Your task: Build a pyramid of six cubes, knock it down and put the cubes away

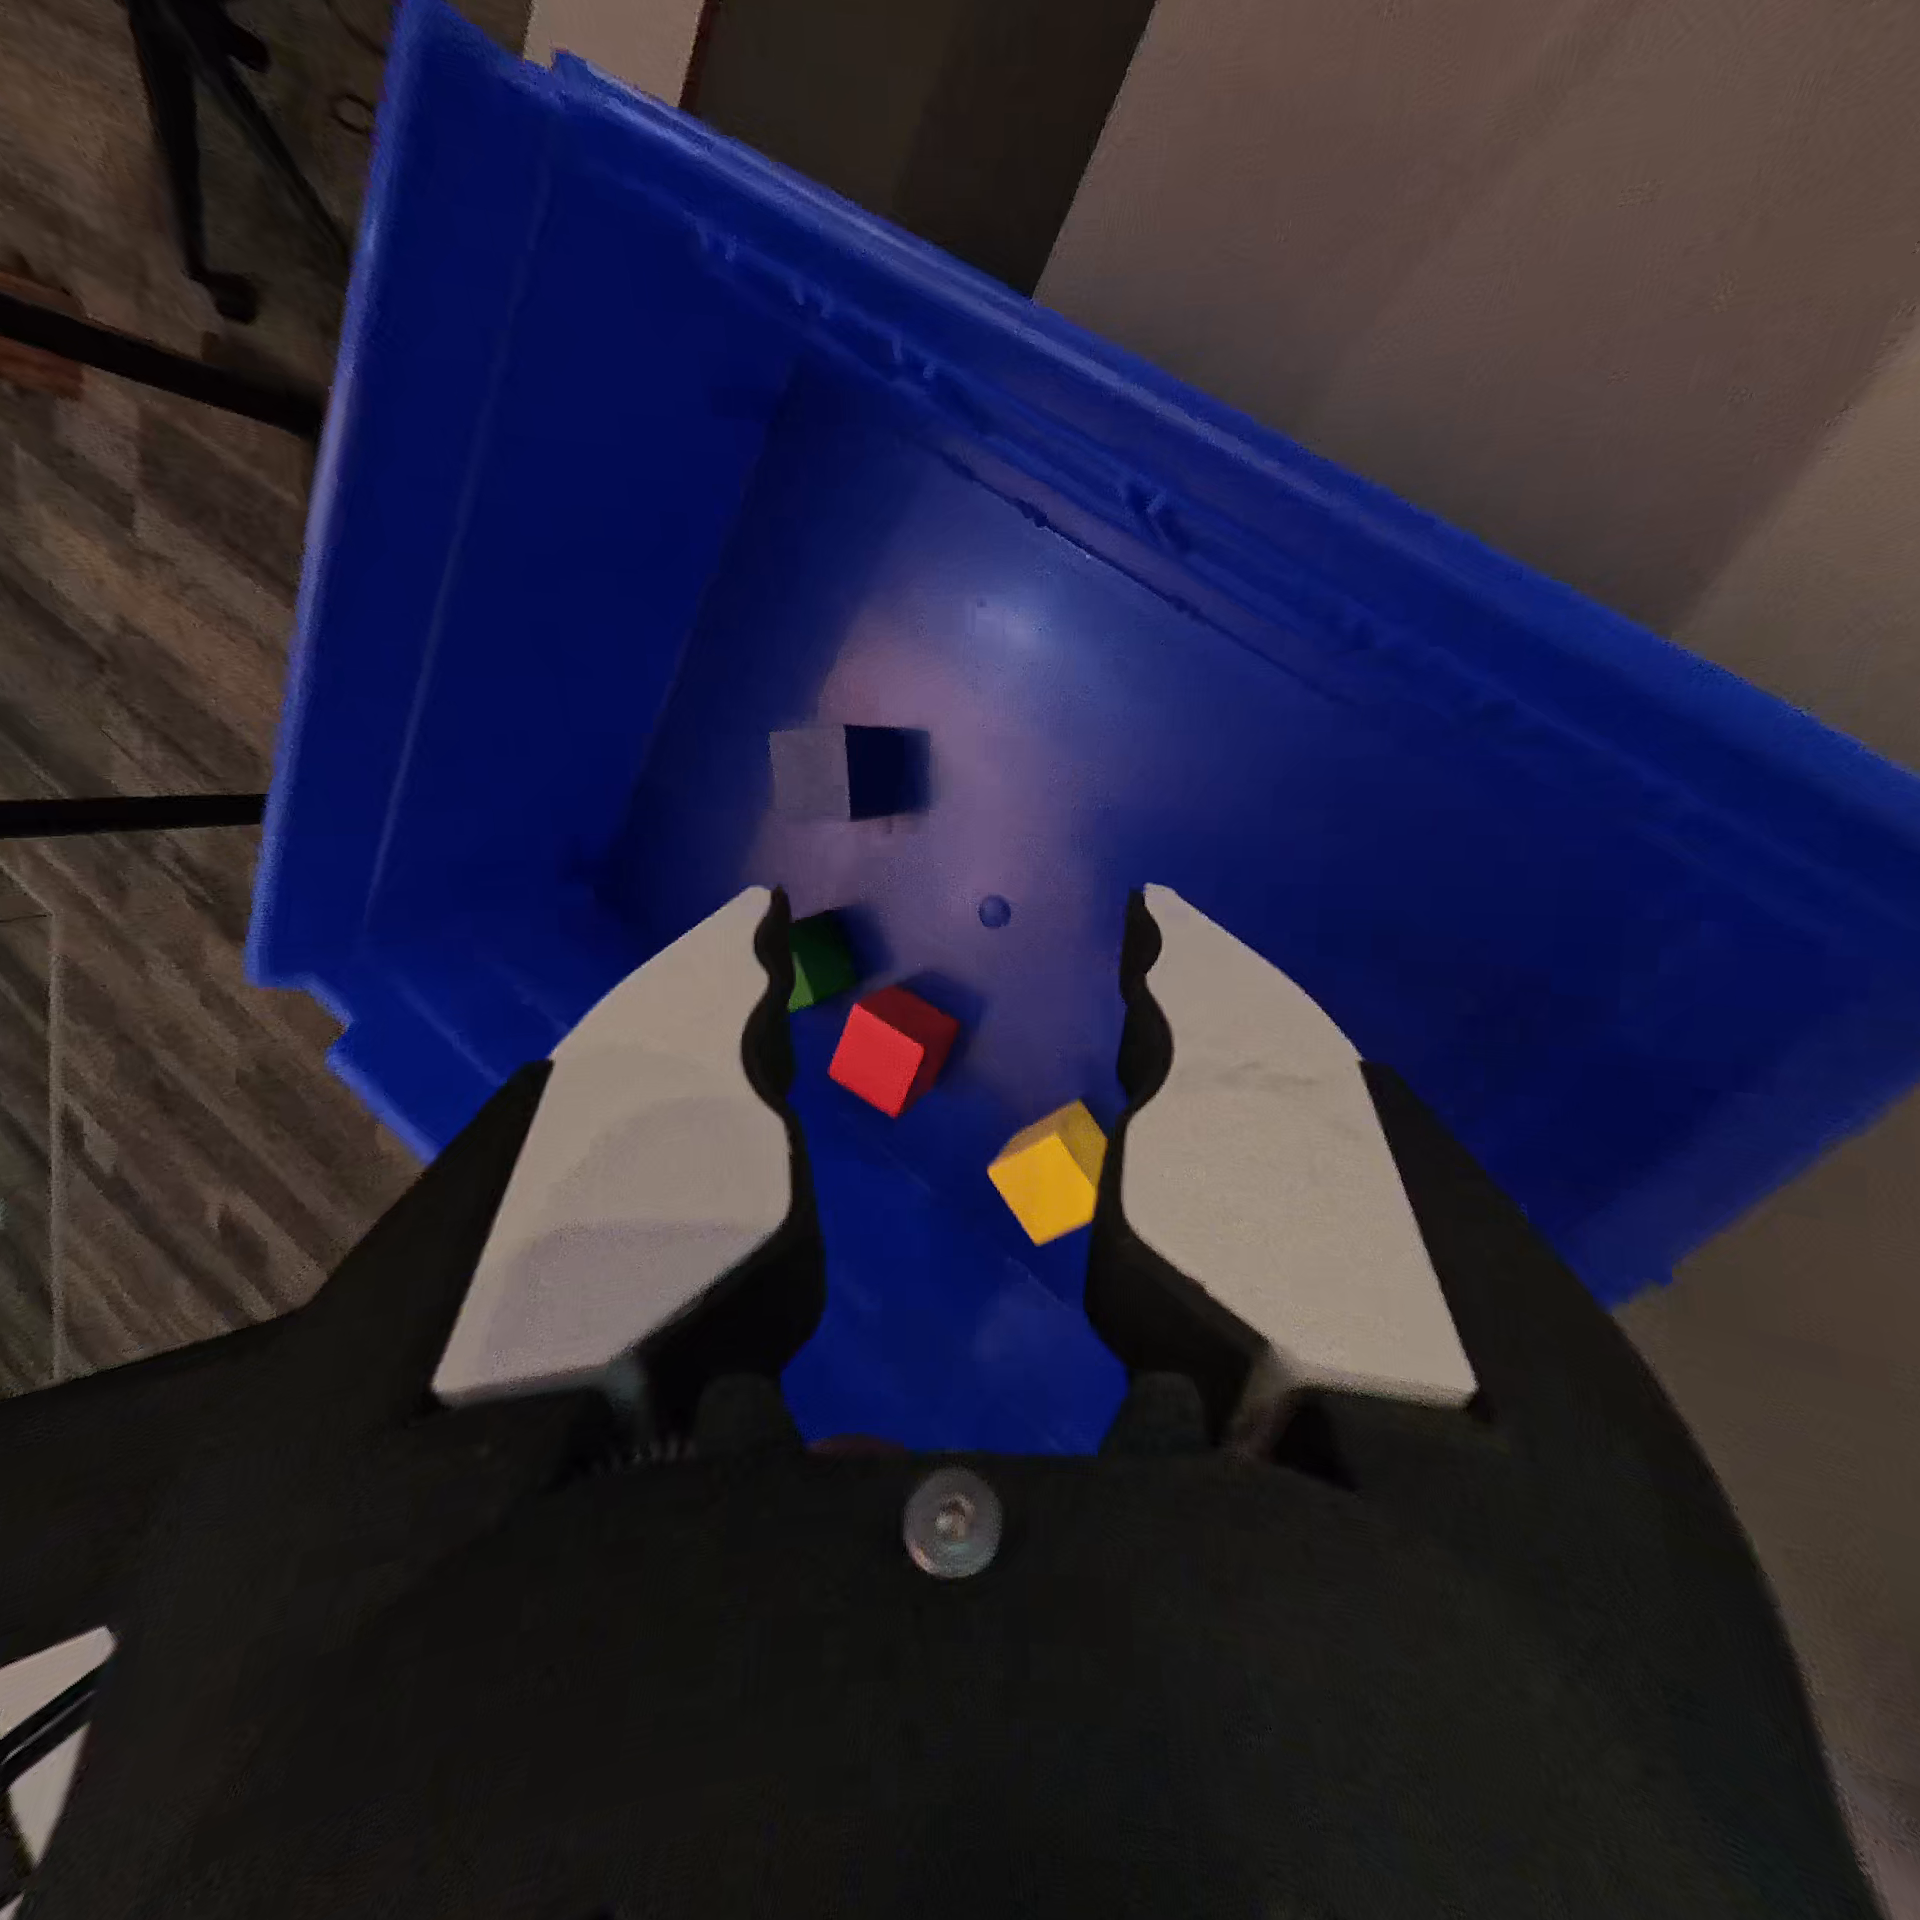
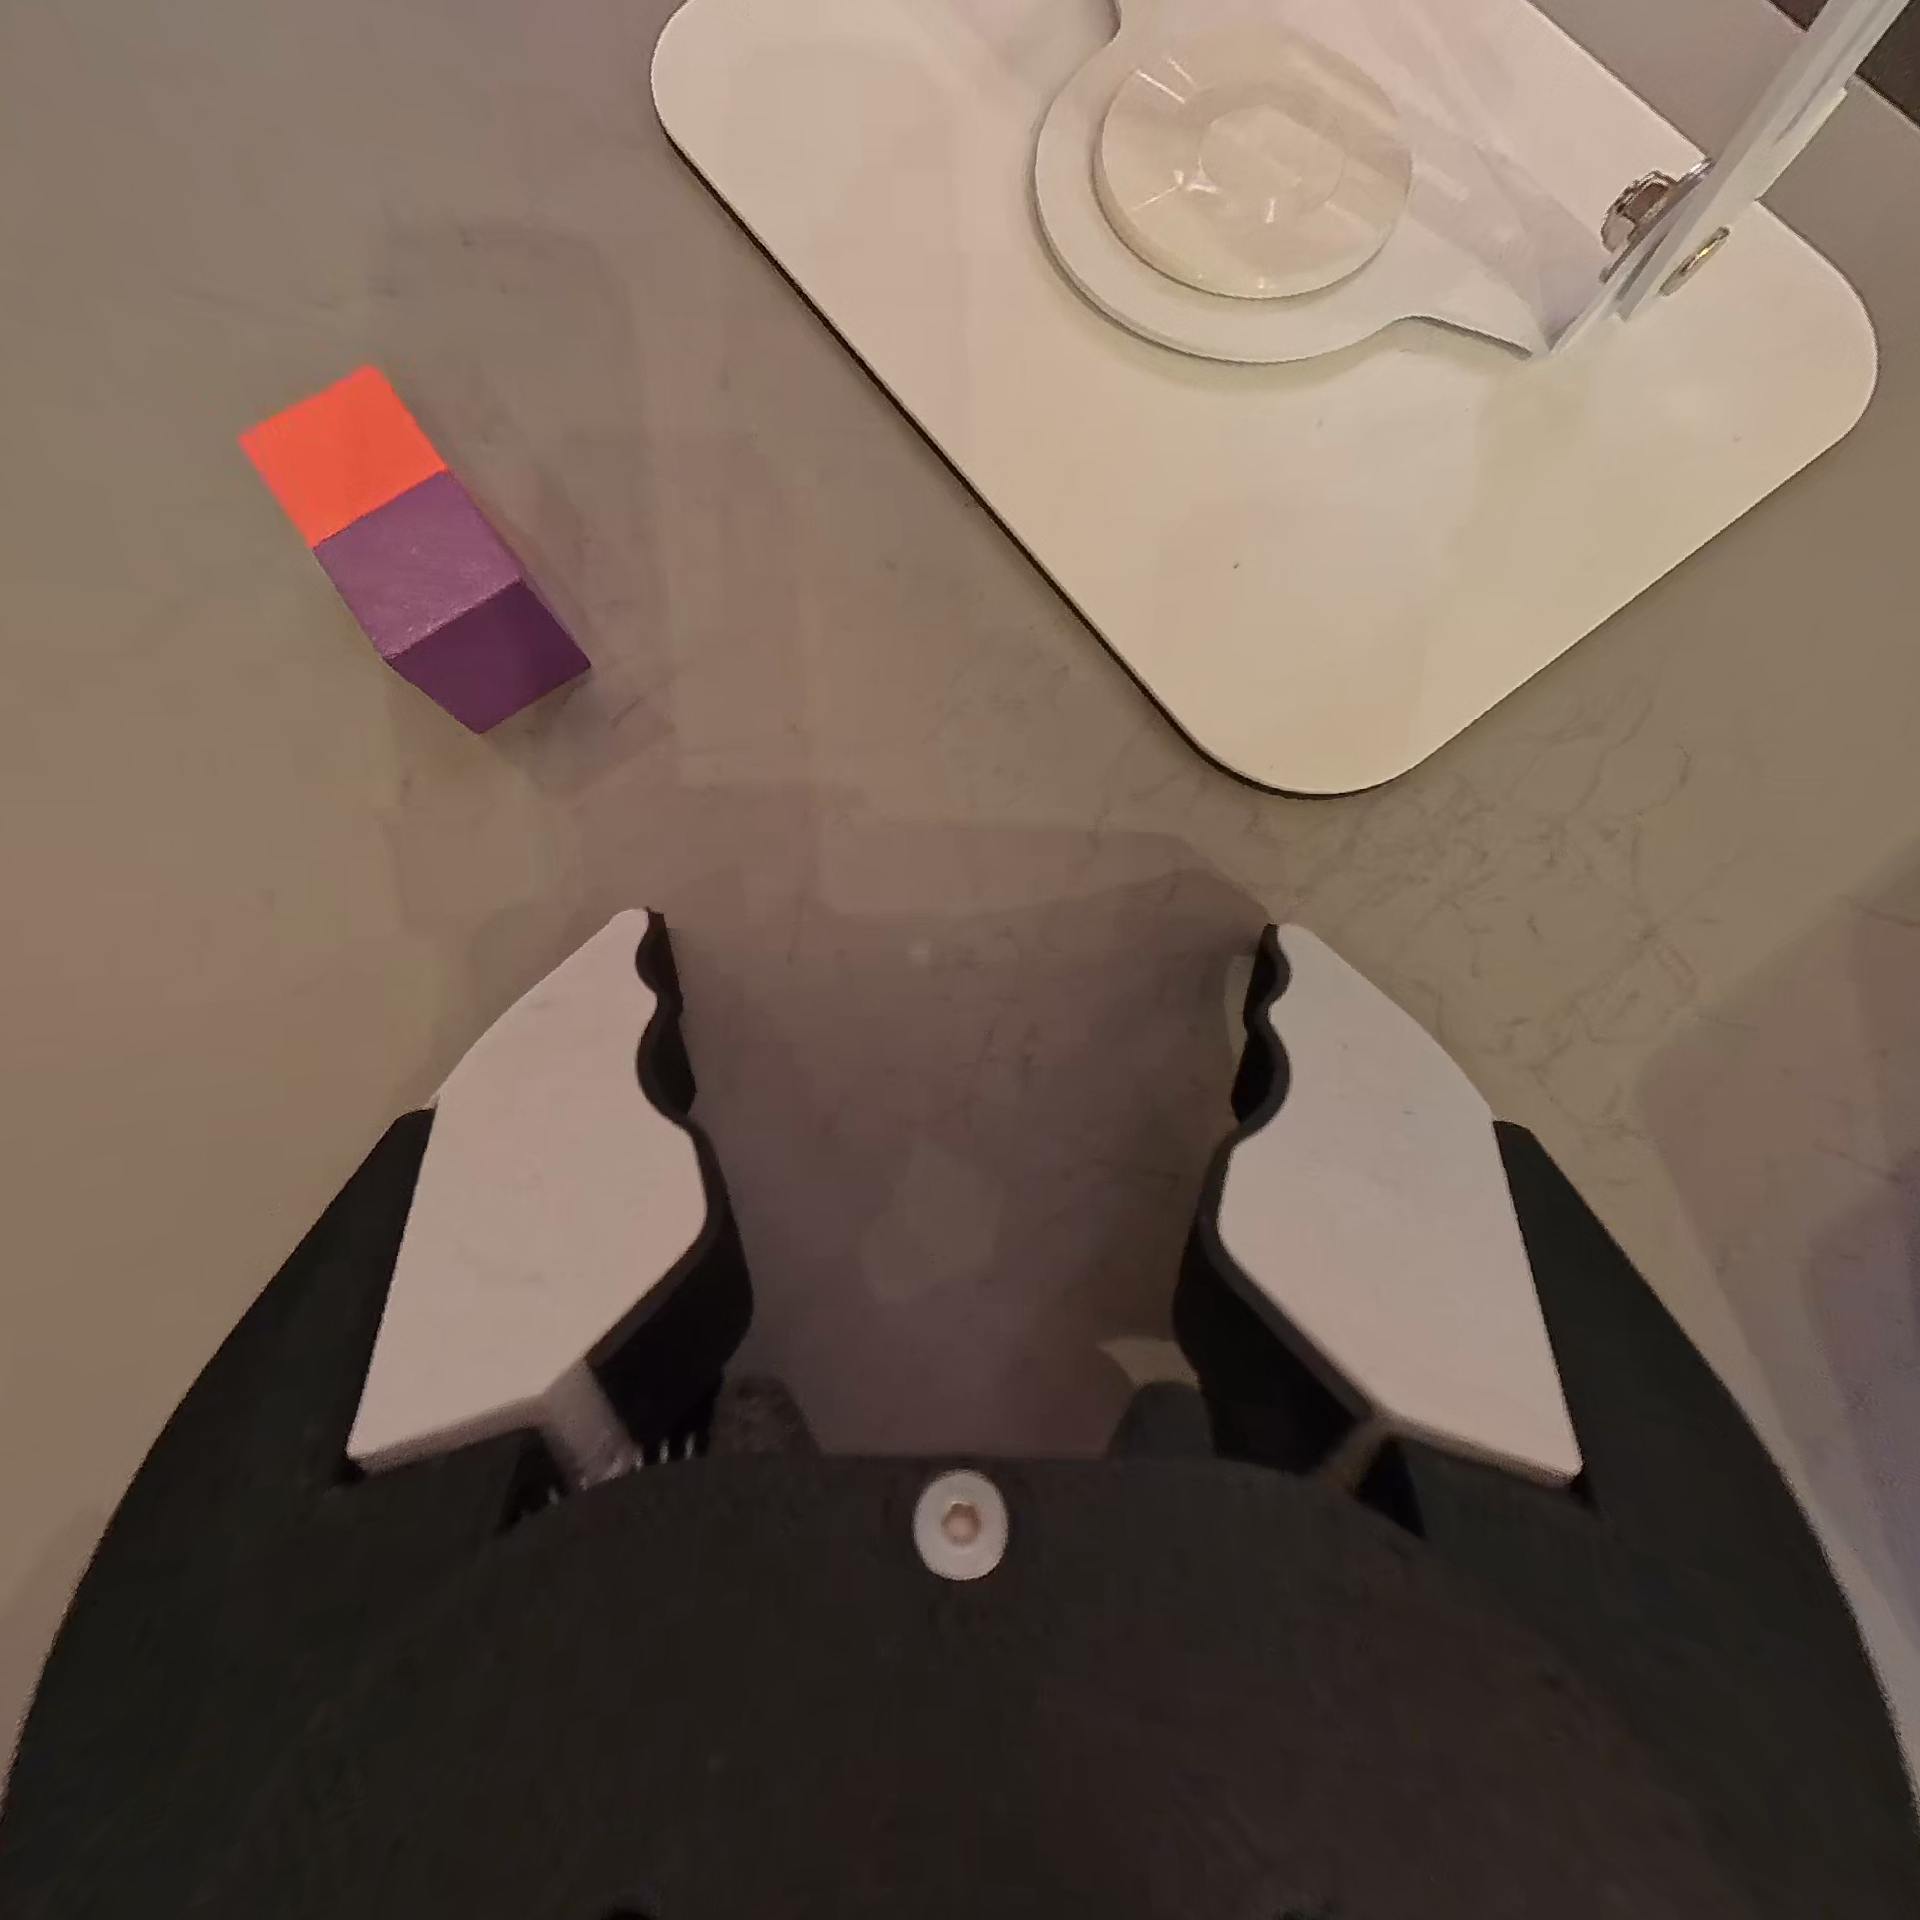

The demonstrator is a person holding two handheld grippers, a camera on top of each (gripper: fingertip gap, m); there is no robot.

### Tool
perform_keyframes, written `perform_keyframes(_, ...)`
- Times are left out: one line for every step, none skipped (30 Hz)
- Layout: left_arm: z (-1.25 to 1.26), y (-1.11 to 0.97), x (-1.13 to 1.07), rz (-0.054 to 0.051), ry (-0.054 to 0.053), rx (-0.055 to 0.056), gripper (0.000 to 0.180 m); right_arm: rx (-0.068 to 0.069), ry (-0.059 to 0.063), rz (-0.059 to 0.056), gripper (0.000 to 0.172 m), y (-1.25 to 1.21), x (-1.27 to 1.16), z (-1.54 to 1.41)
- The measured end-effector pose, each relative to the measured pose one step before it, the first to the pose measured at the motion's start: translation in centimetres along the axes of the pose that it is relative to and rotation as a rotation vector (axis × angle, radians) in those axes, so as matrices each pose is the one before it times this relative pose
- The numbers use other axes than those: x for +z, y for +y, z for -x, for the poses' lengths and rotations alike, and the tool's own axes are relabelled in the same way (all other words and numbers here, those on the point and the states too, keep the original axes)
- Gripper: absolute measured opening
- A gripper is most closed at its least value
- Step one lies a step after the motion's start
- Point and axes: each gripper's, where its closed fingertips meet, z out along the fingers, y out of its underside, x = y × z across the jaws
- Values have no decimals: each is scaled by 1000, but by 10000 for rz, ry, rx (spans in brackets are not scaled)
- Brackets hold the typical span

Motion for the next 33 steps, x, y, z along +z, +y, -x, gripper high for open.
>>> perform_keyframes(172,21,1055,52,125,44,59,5,7,-8,103,-16,11,-50)
perform_keyframes(359,184,1032,175,46,-50,59,13,2,-7,103,-16,-3,-35)
perform_keyframes(549,319,952,223,-16,-129,58,20,-5,-10,102,-10,-9,-28)
perform_keyframes(633,293,818,175,-70,-133,57,11,-7,-5,102,-3,-14,0)
perform_keyframes(350,-3,691,-15,68,-111,57,-4,2,2,102,-5,5,-8)
perform_keyframes(122,-290,573,-179,151,-53,57,-4,4,2,102,0,1,1)
perform_keyframes(150,-312,530,-193,112,-75,56,-1,-2,0,102,-1,0,3)
perform_keyframes(250,-46,519,-4,43,-158,54,-2,-7,0,102,7,-7,10)
perform_keyframes(238,205,538,178,22,-142,54,-2,-9,0,102,2,-2,0)
perform_keyframes(288,236,481,196,-70,-29,54,-4,-7,0,103,-1,2,17)
perform_keyframes(244,156,432,124,-50,-28,53,-11,-1,5,103,9,8,13)
perform_keyframes(25,86,407,68,92,-85,52,-16,0,7,103,5,-1,8)
perform_keyframes(-130,73,407,50,177,-94,51,-9,-2,4,103,8,8,16)
perform_keyframes(53,109,391,79,41,-77,47,-7,-3,3,103,2,0,8)
perform_keyframes(168,95,375,56,-60,-83,42,-8,-2,3,104,2,0,7)
perform_keyframes(9,42,337,-2,36,-98,37,-6,-3,2,104,8,-6,12)
perform_keyframes(41,-177,180,-150,28,-94,32,-7,-3,2,104,6,9,18)
perform_keyframes(-36,-299,45,-243,103,-116,32,-6,-1,2,104,1,0,7)
perform_keyframes(-43,-87,-3,-113,97,-155,32,-1,-2,0,104,0,0,2)
perform_keyframes(-39,59,-167,14,49,-76,31,4,-4,-3,104,-9,-7,-2)
perform_keyframes(171,-181,-468,-173,-132,-107,31,0,0,0,104,0,0,0)
perform_keyframes(-56,-343,-820,-299,-1,-203,31,-3,3,2,104,0,1,4)
perform_keyframes(-601,-351,-1074,-310,290,-173,31,6,-2,-3,104,-2,0,-3)
perform_keyframes(-449,-405,-1330,-329,24,-6,30,13,-1,-7,104,-8,-10,-27)
perform_keyframes(-151,-492,-1545,-366,-307,39,30,15,-1,-7,103,-10,-8,-17)
perform_keyframes(-483,-428,-1541,-294,-123,-55,30,-1,-2,1,104,1,-1,2)
perform_keyframes(-859,-423,-1477,-262,9,47,30,-23,0,10,104,12,8,23)
perform_keyframes(-870,-440,-1427,-242,-133,224,30,-29,3,13,105,12,9,33)
perform_keyframes(-893,-323,-1321,-136,-175,191,30,-26,3,10,105,7,12,36)
perform_keyframes(-1242,-123,-1195,18,-1,206,30,-17,-4,3,105,12,-10,27)
perform_keyframes(-1300,-136,-1136,25,-68,354,29,-11,-6,1,105,2,-2,32)
perform_keyframes(-1359,-245,-1072,13,-53,311,29,-9,-5,0,105,3,-3,22)
perform_keyframes(-1721,-445,-987,-13,156,246,29,-4,-2,1,105,5,-4,22)
